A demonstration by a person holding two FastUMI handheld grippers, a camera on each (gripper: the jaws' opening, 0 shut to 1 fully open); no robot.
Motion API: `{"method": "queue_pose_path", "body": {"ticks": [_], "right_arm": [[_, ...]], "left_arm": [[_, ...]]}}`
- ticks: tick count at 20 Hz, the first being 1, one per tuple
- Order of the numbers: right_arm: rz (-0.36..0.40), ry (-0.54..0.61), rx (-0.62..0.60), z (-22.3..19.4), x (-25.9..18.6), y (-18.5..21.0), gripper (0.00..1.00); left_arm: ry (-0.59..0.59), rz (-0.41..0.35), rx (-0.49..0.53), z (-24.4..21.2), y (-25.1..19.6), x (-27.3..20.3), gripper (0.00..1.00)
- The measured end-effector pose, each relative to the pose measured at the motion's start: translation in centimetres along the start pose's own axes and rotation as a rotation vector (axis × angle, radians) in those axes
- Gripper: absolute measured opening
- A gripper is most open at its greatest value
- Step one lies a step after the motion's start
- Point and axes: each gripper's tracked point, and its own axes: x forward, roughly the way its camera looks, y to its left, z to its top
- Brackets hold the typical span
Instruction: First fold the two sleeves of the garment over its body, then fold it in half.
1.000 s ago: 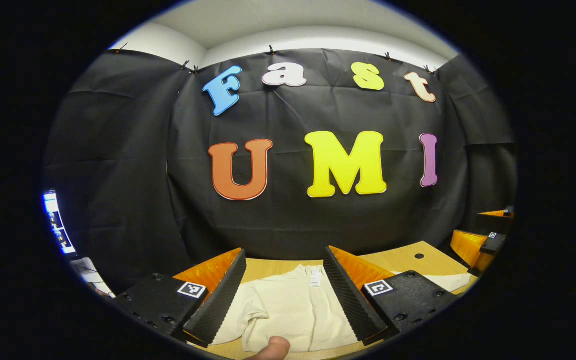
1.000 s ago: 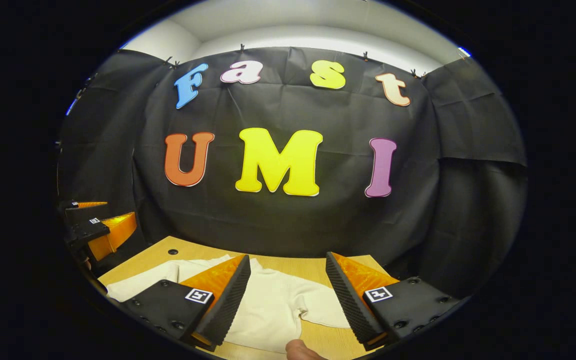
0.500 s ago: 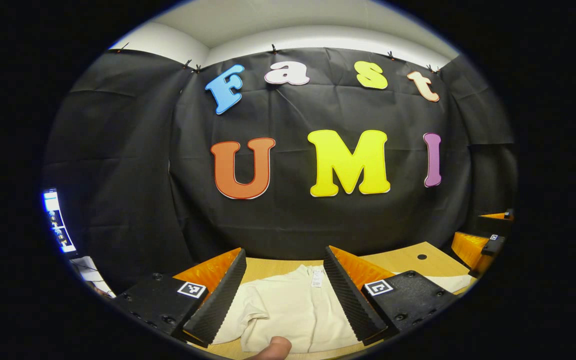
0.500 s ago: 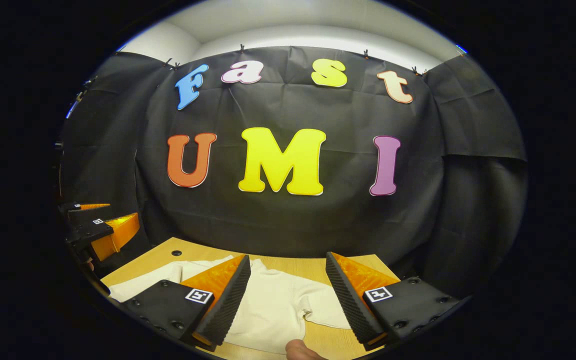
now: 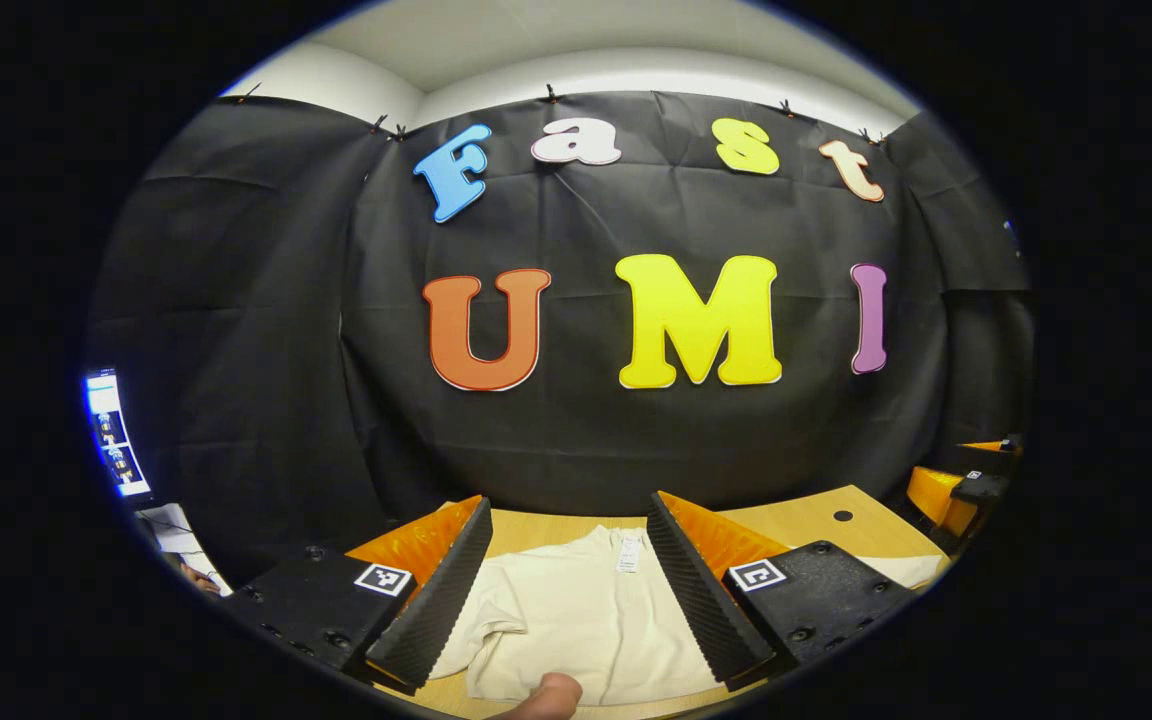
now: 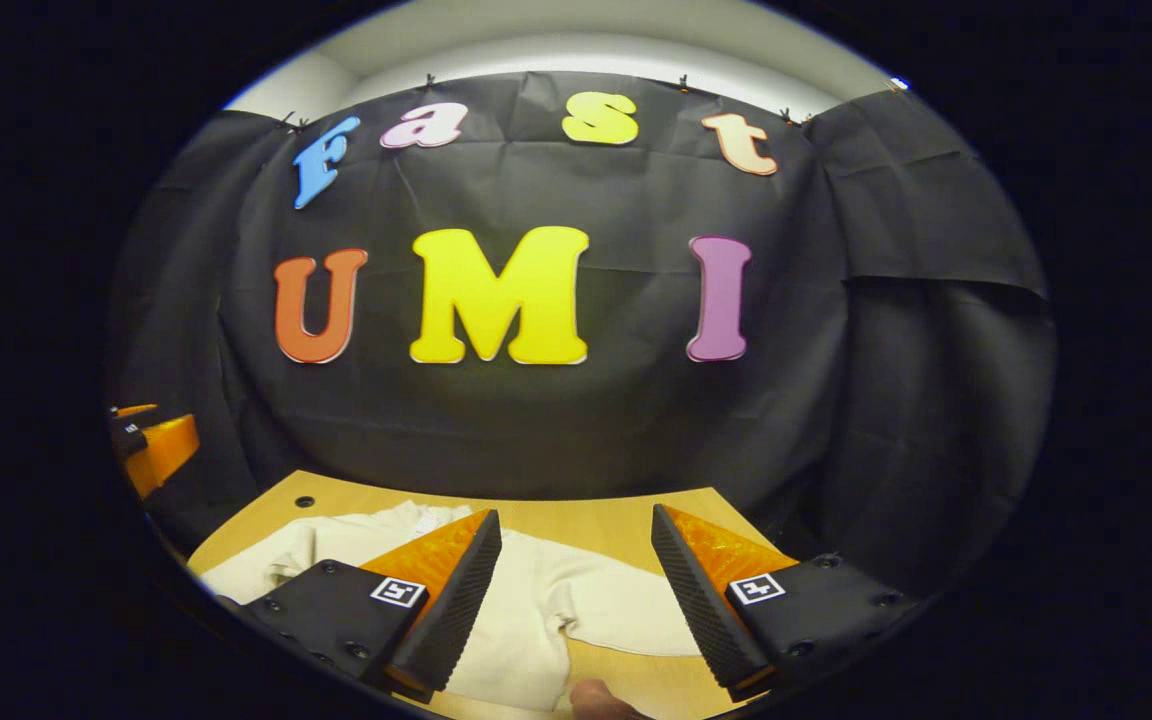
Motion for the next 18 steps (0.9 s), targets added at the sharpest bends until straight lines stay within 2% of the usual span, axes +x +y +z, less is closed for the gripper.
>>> {"method": "queue_pose_path", "body": {"ticks": [4,10,14,18], "right_arm": [[-0.138,0.088,-0.021,-4.9,3.1,-8.6,0.94],[-0.352,0.247,-0.042,-14.5,5.4,-22.6,0.94],[-0.421,0.353,-0.061,-20.3,6.0,-28.9,0.94],[-0.455,0.452,-0.019,-24.4,6.5,-32.3,0.95]], "left_arm": [[0.028,0.012,-0.001,-0.3,-1.5,0.0,0.99],[0.027,0.021,0.069,-0.1,-5.3,-0.9,0.99],[0.044,0.025,0.101,-0.5,-8.1,-2.2,0.99],[0.011,0.050,0.122,0.2,-9.8,-3.6,0.99]]}}
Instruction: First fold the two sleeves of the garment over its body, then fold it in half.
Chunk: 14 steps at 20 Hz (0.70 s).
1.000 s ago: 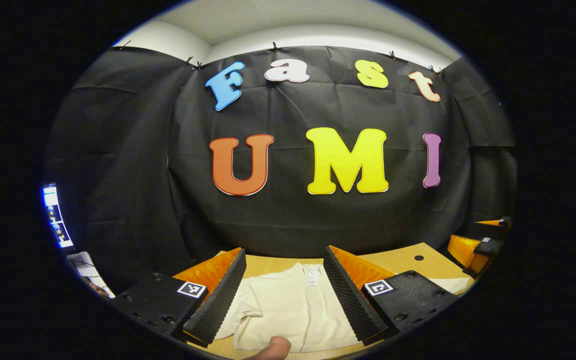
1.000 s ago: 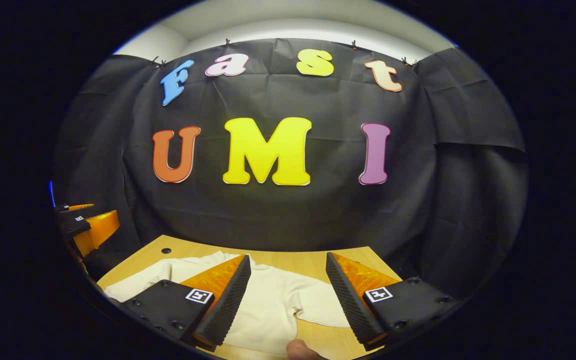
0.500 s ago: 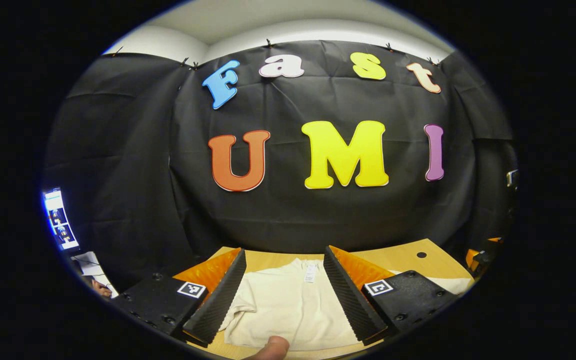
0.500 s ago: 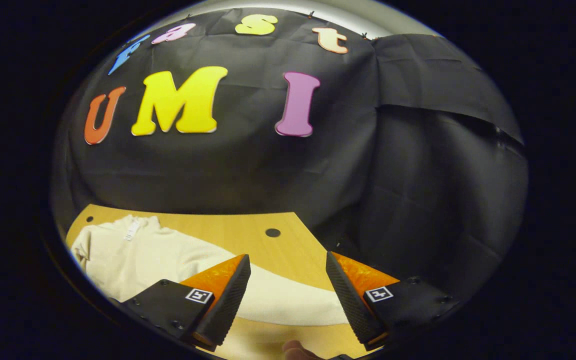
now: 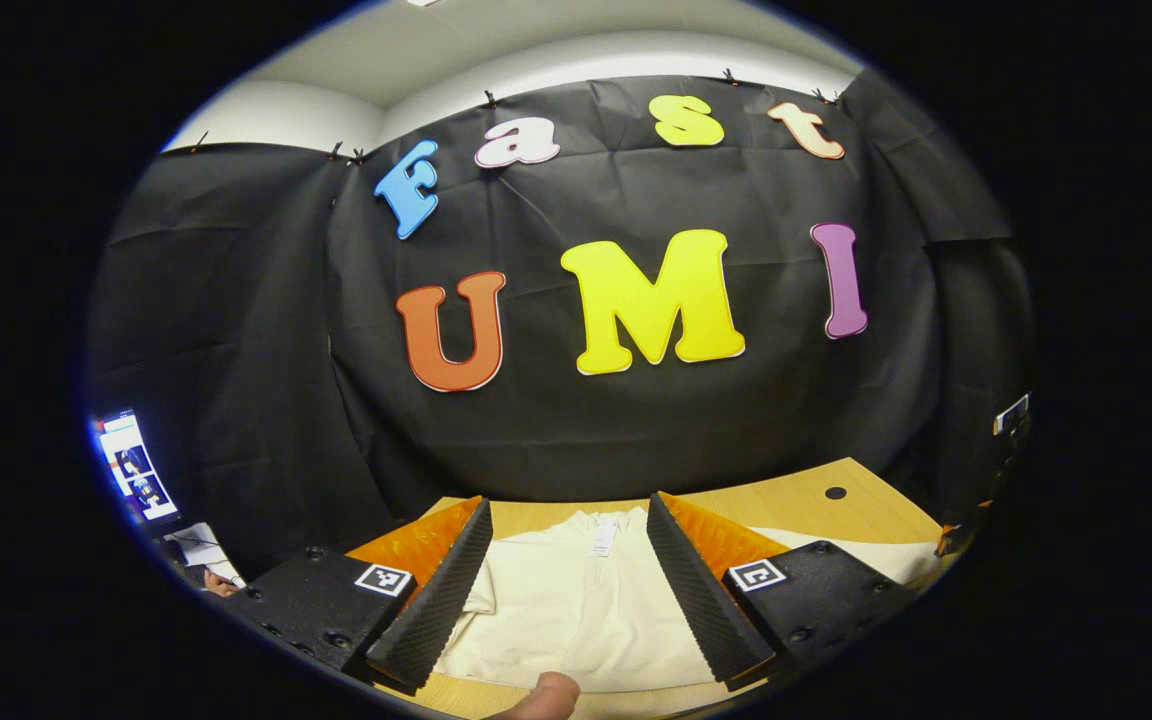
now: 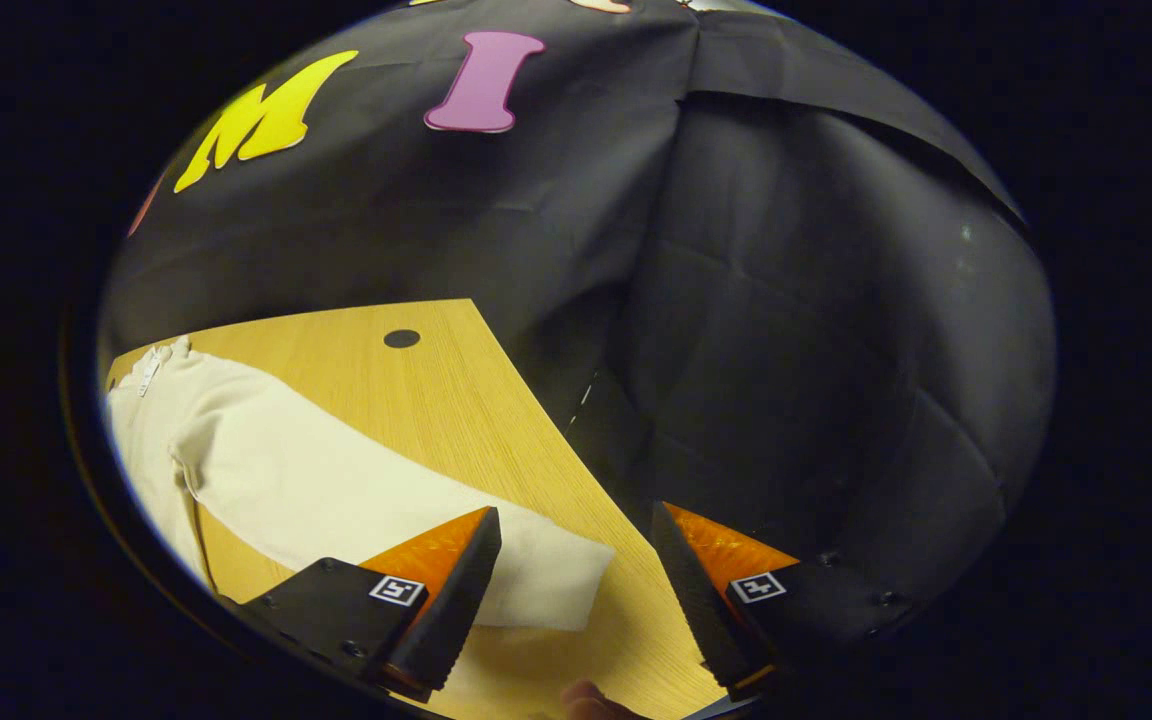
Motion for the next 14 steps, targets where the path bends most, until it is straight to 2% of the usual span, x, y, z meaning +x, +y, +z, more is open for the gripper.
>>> {"method": "queue_pose_path", "body": {"ticks": [2,5,9,14], "right_arm": [[-0.024,0.080,-0.011,-2.2,1.8,-1.2,0.95],[-0.003,0.210,0.015,-4.8,2.4,-2.2,0.94],[-0.011,0.314,0.091,-4.7,2.4,-2.2,0.95],[0.036,0.439,0.192,-4.9,2.0,-2.1,0.90]], "left_arm": [[-0.021,0.009,0.003,0.4,-0.7,-0.5,0.98],[-0.032,0.004,0.015,0.7,-1.5,-0.8,0.99],[-0.022,0.033,0.039,0.3,-0.7,-0.8,0.99],[0.016,0.049,0.065,-1.8,0.9,-1.0,0.99]]}}
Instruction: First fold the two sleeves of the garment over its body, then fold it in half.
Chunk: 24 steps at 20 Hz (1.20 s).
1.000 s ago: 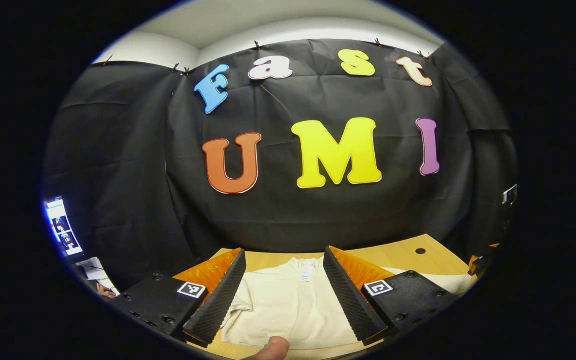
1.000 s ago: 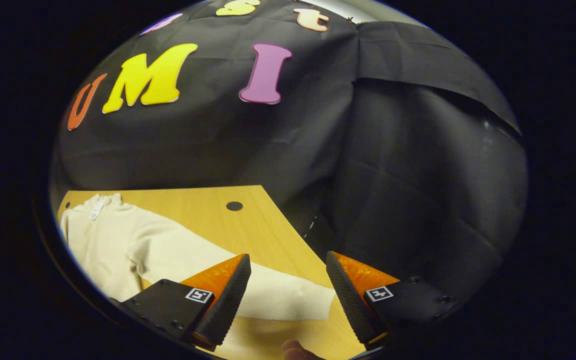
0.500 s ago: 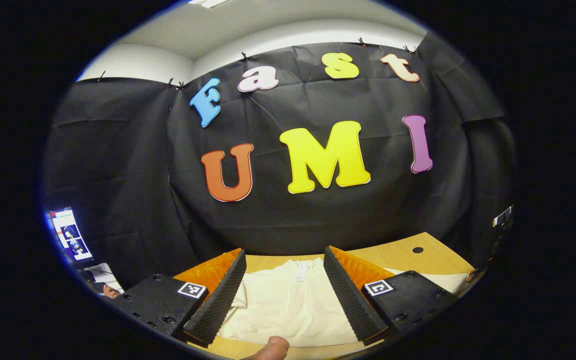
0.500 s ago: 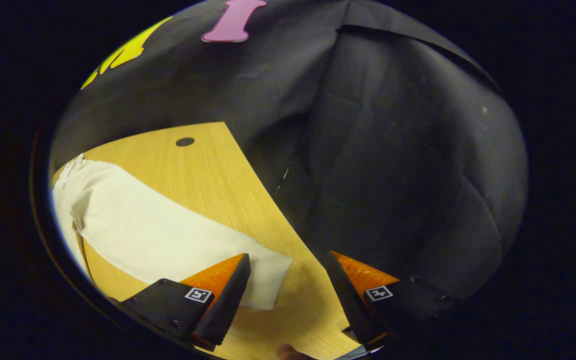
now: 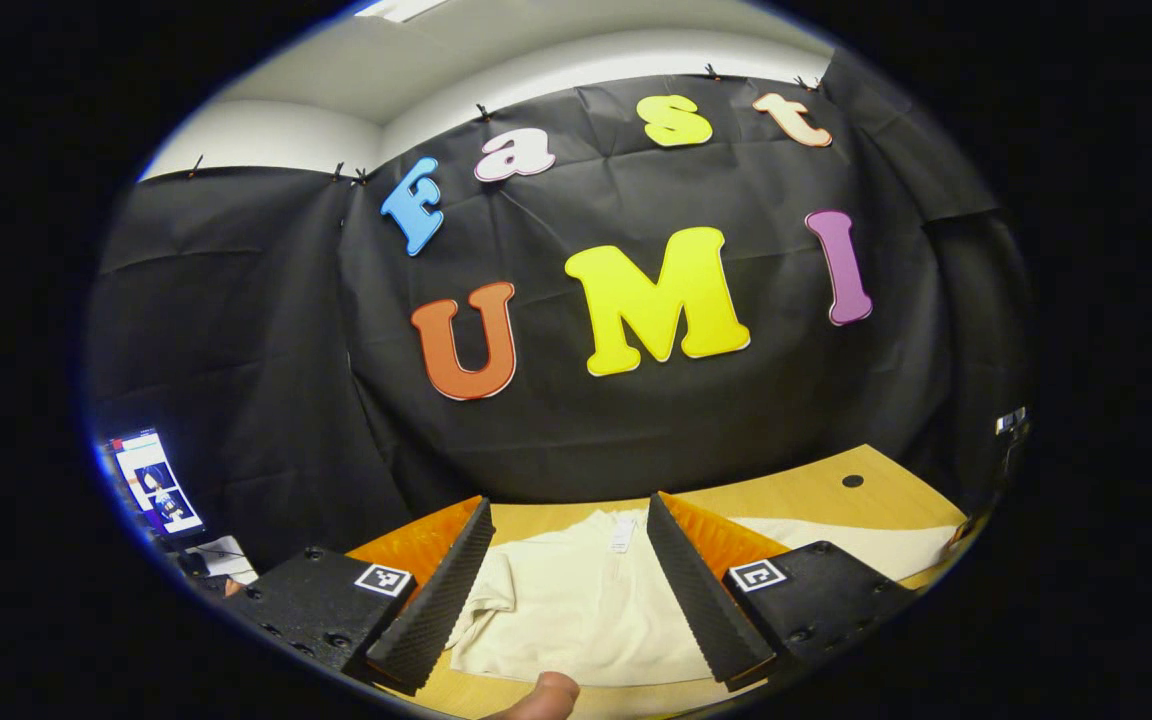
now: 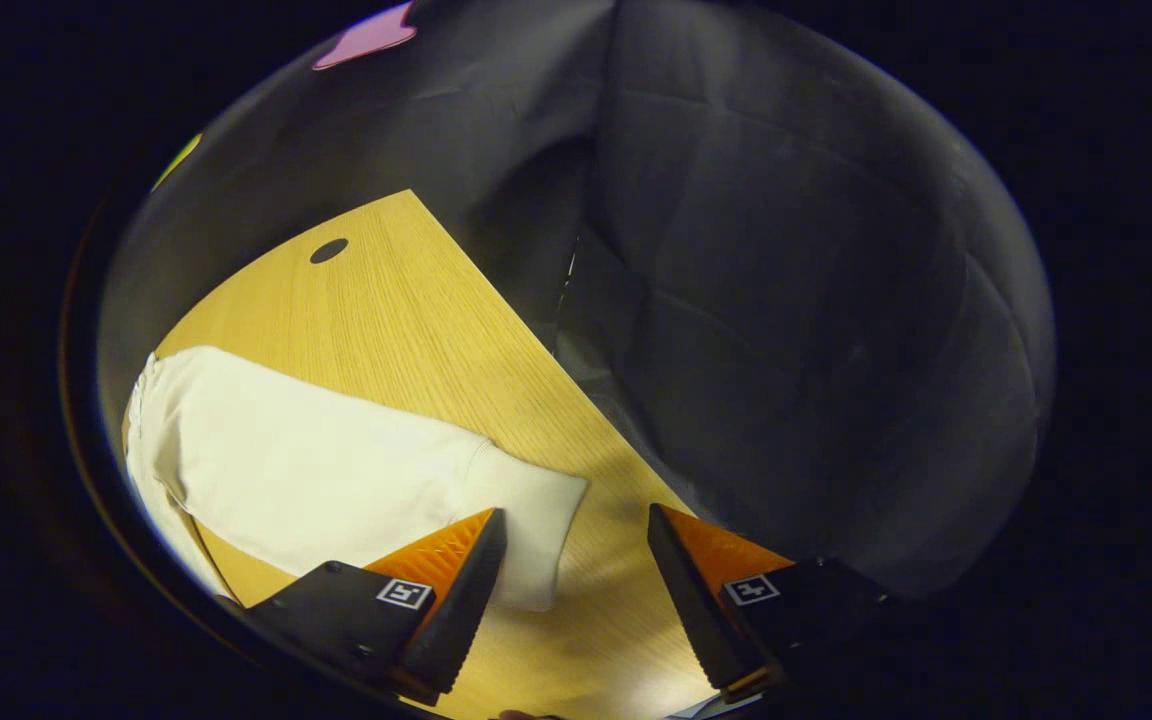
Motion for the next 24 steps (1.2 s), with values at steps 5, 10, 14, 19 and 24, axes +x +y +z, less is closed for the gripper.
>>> {"method": "queue_pose_path", "body": {"ticks": [5,10,14,19,24], "right_arm": [[0.011,0.201,0.106,-0.2,0.4,0.3,0.84],[-0.004,0.313,0.125,-0.4,0.2,0.2,0.83],[-0.022,0.362,0.195,-0.3,0.3,1.4,0.61],[-0.018,0.416,0.211,-0.4,0.8,1.8,0.67],[-0.006,0.425,0.191,-0.2,0.7,2.1,0.54]], "left_arm": [[-0.028,0.004,0.022,0.3,1.2,0.2,0.99],[-0.008,-0.007,0.055,-0.7,2.2,0.9,0.99],[0.017,-0.032,0.054,-1.7,2.4,1.3,0.99],[0.050,-0.039,0.068,-2.5,2.8,2.4,0.98],[0.052,-0.077,0.071,-2.4,2.2,2.8,0.98]]}}
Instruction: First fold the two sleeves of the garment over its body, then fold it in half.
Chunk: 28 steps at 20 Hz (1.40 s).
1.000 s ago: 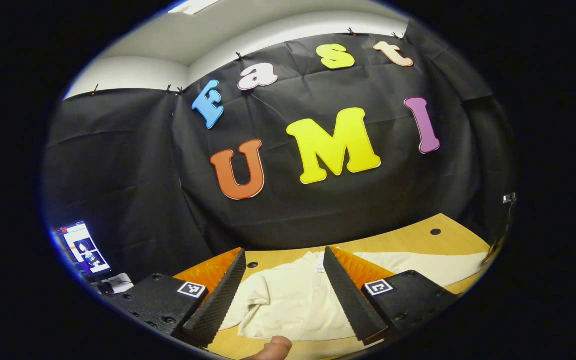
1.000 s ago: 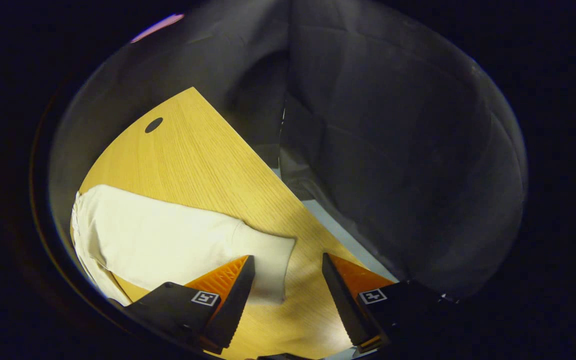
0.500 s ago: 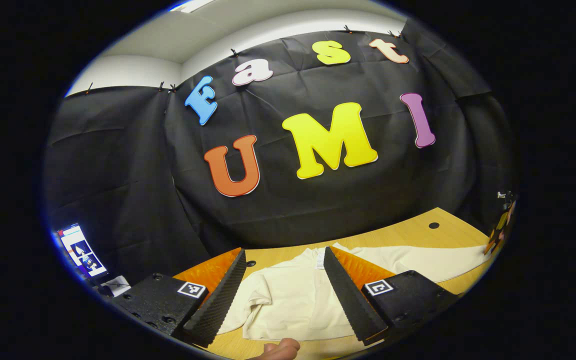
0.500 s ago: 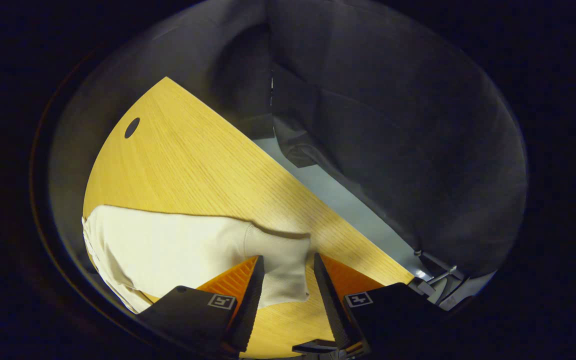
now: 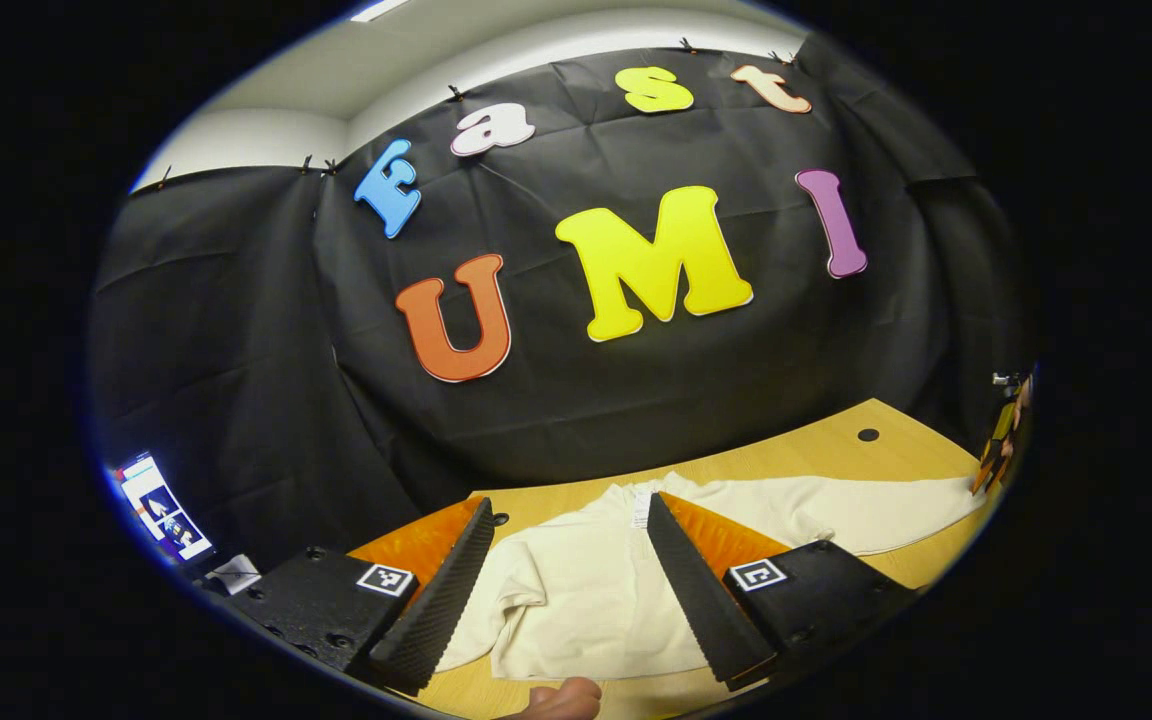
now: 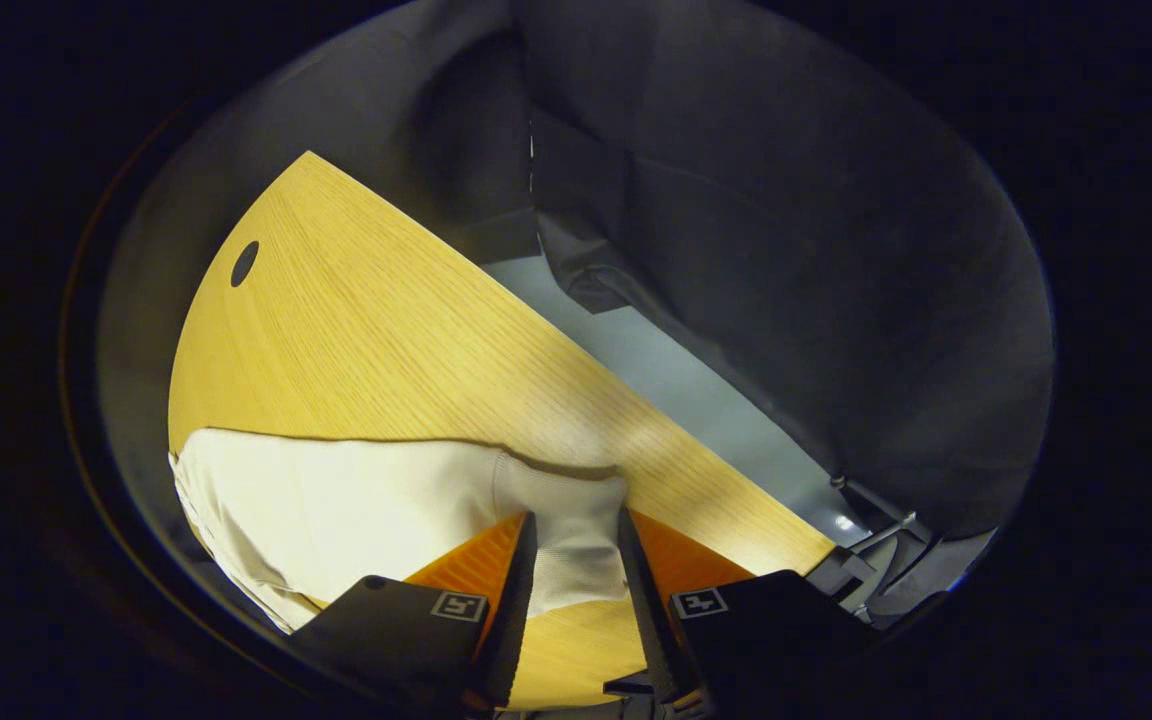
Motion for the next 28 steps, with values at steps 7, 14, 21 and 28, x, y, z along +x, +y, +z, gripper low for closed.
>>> {"method": "queue_pose_path", "body": {"ticks": [7,14,21,28], "right_arm": [[0.004,-0.011,0.001,-0.5,0.1,0.5,0.15],[0.033,-0.066,-0.045,-0.1,-4.6,2.1,0.02],[0.085,-0.125,-0.121,-1.8,-11.8,8.1,0.02],[0.141,-0.176,-0.242,-5.2,-17.1,17.1,0.02]], "left_arm": [[-0.019,-0.020,0.016,0.9,0.3,0.2,0.98],[-0.061,-0.029,-0.060,1.3,1.9,0.4,0.98],[-0.093,-0.096,-0.125,0.9,3.3,1.0,0.98],[-0.108,-0.114,-0.150,0.0,6.6,2.4,0.98]]}}
